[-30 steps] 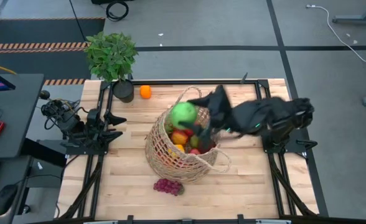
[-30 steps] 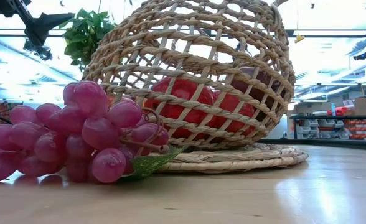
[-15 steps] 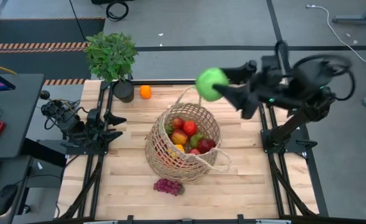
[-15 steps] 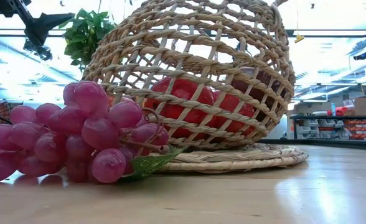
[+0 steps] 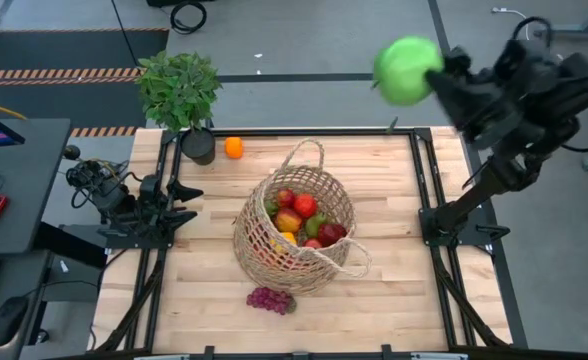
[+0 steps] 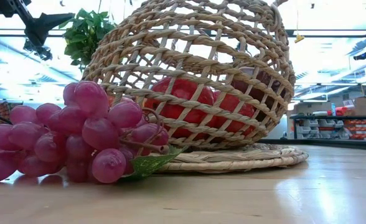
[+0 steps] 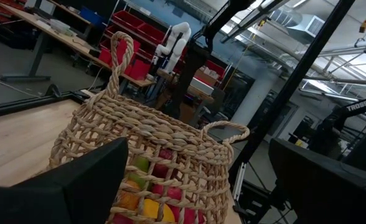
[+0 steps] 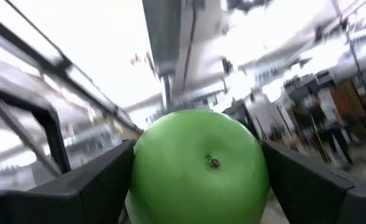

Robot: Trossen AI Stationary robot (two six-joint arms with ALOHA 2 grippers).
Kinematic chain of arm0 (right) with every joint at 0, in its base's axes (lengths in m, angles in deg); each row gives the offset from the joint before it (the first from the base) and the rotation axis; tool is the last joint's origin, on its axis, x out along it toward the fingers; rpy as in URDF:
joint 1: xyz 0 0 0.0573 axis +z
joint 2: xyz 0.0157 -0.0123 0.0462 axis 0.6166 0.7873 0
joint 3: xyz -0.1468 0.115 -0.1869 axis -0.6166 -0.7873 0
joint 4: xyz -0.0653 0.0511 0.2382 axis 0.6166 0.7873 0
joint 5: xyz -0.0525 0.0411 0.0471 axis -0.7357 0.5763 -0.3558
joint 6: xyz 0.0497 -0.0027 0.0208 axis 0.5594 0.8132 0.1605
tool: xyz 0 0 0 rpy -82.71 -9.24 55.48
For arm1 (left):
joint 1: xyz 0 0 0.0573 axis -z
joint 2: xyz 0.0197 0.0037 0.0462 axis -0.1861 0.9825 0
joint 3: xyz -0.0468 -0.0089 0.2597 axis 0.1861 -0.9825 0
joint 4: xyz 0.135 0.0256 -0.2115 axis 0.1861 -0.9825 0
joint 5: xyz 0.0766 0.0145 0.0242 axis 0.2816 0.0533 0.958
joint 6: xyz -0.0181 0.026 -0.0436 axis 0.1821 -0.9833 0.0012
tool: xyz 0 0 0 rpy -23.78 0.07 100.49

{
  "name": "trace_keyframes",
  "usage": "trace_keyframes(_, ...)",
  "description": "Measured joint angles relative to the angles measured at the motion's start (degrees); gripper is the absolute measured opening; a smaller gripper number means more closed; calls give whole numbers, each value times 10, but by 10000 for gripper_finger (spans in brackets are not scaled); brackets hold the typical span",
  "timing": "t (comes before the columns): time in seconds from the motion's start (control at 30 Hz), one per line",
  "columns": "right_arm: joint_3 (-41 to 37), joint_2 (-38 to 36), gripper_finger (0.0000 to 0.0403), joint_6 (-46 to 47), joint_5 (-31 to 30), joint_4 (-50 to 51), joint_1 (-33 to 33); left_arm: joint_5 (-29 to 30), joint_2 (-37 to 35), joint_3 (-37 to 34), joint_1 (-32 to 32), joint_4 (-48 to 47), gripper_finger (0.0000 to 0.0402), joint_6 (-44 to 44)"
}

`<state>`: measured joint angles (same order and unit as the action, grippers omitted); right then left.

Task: Build produce basket
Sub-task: Put the apple into the basket

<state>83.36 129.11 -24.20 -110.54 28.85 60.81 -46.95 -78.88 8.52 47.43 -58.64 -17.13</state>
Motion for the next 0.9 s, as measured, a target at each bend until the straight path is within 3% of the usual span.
trace_keyframes(0.4, 0, -6, 347, -136, 1, -257, 0, 0, 0, 0, 0, 0, 396, 0)
trace_keyframes(0.53, 0, -23, 347, -149, 23, -260, 0, 0, 0, 0, 0, 0, 396, 0)
trace_keyframes(0.73, 0, -46, 347, -150, 109, -276, 0, 0, 0, 0, 0, 0, 396, 0)
trace_keyframes(0.9, 0, -56, 347, -178, 125, -306, 0, 0, 0, 0, 0, 0, 396, 0)
